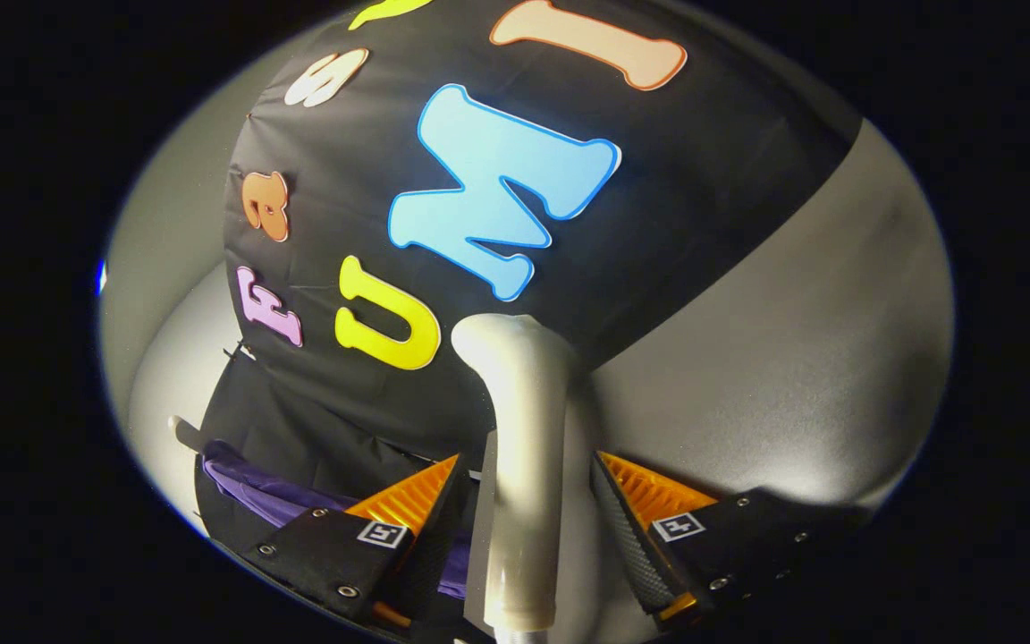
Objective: Iron the clothes twice with a garment steamer, once on the left side and once on the right side.
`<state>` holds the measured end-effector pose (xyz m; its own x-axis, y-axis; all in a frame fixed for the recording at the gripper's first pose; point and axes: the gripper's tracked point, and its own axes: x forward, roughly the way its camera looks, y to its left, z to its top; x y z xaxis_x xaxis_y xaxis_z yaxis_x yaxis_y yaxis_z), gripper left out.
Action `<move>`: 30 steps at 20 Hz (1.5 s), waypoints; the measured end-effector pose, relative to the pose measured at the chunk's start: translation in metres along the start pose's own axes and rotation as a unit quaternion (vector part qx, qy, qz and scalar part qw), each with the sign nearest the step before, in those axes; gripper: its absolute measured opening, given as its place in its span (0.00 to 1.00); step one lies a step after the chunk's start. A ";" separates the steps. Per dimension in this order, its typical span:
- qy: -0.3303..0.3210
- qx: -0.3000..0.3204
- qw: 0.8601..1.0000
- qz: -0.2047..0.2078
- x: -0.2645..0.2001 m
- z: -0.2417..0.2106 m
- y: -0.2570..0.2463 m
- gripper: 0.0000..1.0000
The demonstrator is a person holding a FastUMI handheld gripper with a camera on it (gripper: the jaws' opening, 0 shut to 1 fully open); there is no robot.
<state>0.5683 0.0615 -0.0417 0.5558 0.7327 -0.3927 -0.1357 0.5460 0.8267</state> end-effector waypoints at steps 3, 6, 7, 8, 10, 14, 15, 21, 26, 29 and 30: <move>-0.003 -0.005 1.000 -0.010 0.002 -0.006 -0.003 0.64; -0.015 0.004 1.000 -0.009 -0.009 -0.008 0.008 0.40; -0.028 -0.012 1.000 -0.004 -0.014 -0.007 0.017 0.39; -0.043 -0.030 0.999 0.005 -0.020 -0.004 0.029 0.37; -0.061 -0.066 0.996 0.016 -0.034 -0.012 0.053 0.36; -0.073 -0.129 0.989 0.011 -0.061 -0.057 0.083 0.36; -0.083 -0.137 0.987 0.014 -0.069 -0.066 0.092 0.36; -0.145 -0.215 0.965 0.027 -0.126 -0.136 0.159 0.36; -0.218 -0.307 0.926 0.000 -0.160 -0.193 0.210 0.36; -0.242 -0.343 0.907 0.001 -0.172 -0.234 0.240 0.36; -0.257 -0.354 0.899 0.001 -0.175 -0.245 0.251 0.36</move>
<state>0.2361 0.1696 0.1364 0.8358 0.5490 -0.0030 -0.5243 0.8000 0.2918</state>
